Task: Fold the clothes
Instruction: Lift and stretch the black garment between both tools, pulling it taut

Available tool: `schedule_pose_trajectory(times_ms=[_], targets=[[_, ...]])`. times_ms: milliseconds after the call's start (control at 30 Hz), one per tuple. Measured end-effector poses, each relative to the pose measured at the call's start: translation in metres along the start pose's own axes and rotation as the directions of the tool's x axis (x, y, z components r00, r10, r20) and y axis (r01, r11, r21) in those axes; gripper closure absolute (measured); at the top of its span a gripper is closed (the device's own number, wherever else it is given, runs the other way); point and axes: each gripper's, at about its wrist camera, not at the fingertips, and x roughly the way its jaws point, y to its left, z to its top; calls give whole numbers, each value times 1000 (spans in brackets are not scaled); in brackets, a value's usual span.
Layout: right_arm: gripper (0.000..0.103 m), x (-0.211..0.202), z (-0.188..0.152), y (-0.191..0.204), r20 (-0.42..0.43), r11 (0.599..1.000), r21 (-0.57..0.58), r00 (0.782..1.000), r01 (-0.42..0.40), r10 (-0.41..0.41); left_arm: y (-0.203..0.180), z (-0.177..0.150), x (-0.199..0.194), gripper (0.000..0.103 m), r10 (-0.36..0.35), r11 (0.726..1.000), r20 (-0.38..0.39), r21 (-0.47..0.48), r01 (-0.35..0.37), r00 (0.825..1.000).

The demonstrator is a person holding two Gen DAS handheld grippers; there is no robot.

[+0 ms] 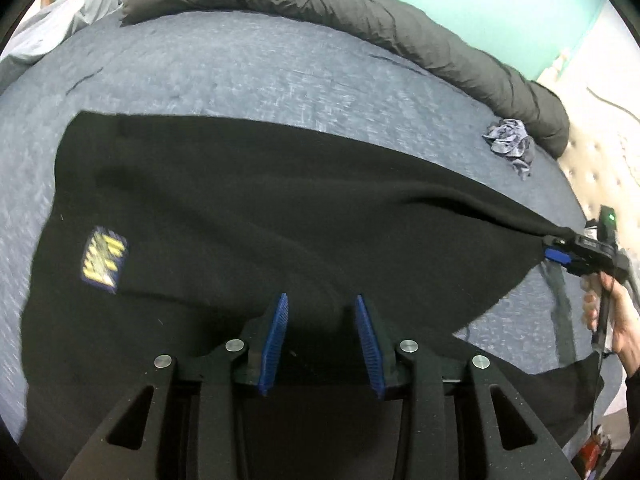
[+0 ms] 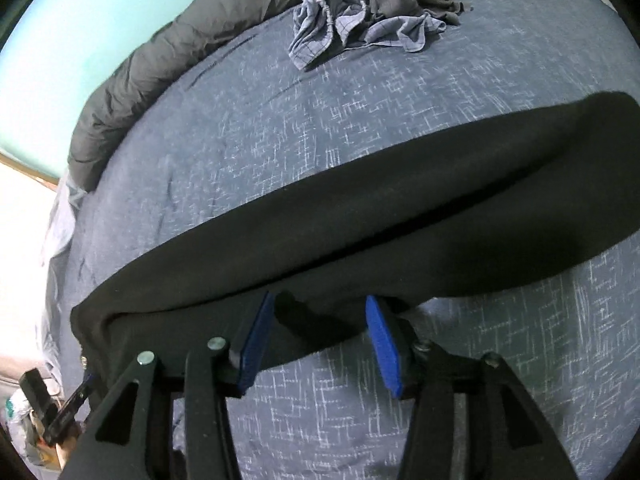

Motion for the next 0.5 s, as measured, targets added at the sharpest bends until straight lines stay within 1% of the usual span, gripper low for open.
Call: schedule_pose_trajectory(times_ms=[33, 133, 200, 233, 267, 333, 367, 500], targets=[[54, 3, 2, 2, -17, 1000, -10, 1000, 24, -24, -2, -4, 1, 63, -2, 1000, 7, -1, 2, 1000], [54, 7, 6, 5, -34, 999, -11, 998, 48, -48, -10, -10, 4, 62, -1, 1000, 11, 26, 1, 1000], [60, 9, 8, 8, -38, 998, -22, 997, 63, -64, -11, -11, 4, 61, -6, 999, 8, 40, 6, 1000], [66, 11, 8, 9, -46, 996, -33, 995, 85, -86, -11, -12, 2, 61, -14, 999, 7, 40, 14, 1000], [75, 11, 8, 9, -46, 995, -35, 995, 92, -93, -10, -13, 0, 61, -21, 999, 9, 38, 21, 1000], [86, 9, 6, 7, -41, 995, -28, 995, 93, -94, -5, -13, -3, 59, -32, 999, 21, 25, 32, 999], [90, 7, 6, 8, -37, 995, -35, 994, 97, -98, -3, -13, -4, 58, -34, 999, 23, 19, 34, 999], [97, -4, -4, 9, -20, 993, -65, 995, 97, -99, 3, -16, -2, 57, -42, 999, 16, -2, 42, 999]])
